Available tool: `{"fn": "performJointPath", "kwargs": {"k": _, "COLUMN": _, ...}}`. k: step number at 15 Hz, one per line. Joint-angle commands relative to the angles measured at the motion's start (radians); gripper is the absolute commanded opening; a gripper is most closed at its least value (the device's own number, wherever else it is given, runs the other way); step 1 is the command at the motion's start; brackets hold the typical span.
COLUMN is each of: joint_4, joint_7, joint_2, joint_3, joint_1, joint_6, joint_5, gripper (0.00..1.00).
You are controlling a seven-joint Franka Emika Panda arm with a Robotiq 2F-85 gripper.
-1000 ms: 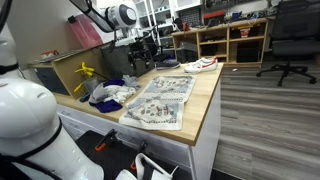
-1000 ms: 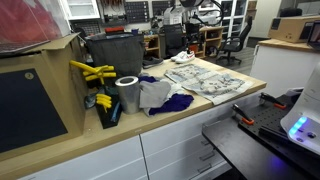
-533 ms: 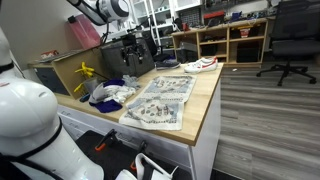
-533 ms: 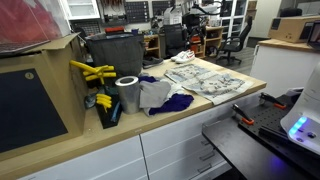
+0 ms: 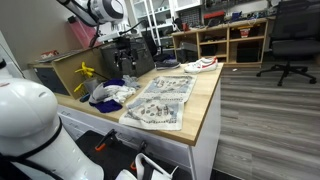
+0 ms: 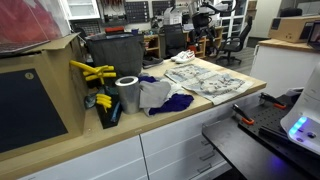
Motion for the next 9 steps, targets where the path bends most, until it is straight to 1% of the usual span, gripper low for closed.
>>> {"fn": "performJointPath", "kwargs": {"k": 1, "joint_4": -0.148, "joint_7": 0.025, "joint_2": -0.161, "joint_3": 0.001, "joint_1": -0.008, "joint_6": -0.025, "joint_5": 0.065, "gripper": 1.00}}
{"fn": "performJointPath", "kwargs": {"k": 2, "joint_4": -0.168, "joint_7": 0.028, "joint_2": -0.190, "joint_3": -0.002, "joint_1": -0.011, "joint_6": -0.053, "joint_5": 0.088, "gripper": 1.00}}
{"fn": "performJointPath", "kwargs": {"k": 3, "joint_4": -0.174, "joint_7": 0.068, "joint_2": -0.211, "joint_3": -0.006, "joint_1": -0.018, "joint_6": -0.118, "joint_5": 0.114, "gripper": 1.00}}
{"fn": "performJointPath", "kwargs": {"k": 4, "joint_4": -0.122, "joint_7": 0.029, "joint_2": -0.127, "joint_3": 0.005, "joint_1": -0.013, "joint_6": -0.057, "joint_5": 0.073, "gripper": 1.00}}
{"fn": "performJointPath", "kwargs": {"k": 6, "joint_4": -0.149, "joint_7": 0.051, "joint_2": -0.176, "joint_3": 0.004, "joint_1": -0.019, "joint_6": -0.102, "joint_5": 0.092, "gripper": 1.00}}
{"fn": "performJointPath", "kwargs": {"k": 9, "joint_4": -0.162, "joint_7": 0.052, "joint_2": -0.196, "joint_3": 0.003, "joint_1": -0.021, "joint_6": -0.106, "joint_5": 0.096, "gripper": 1.00}}
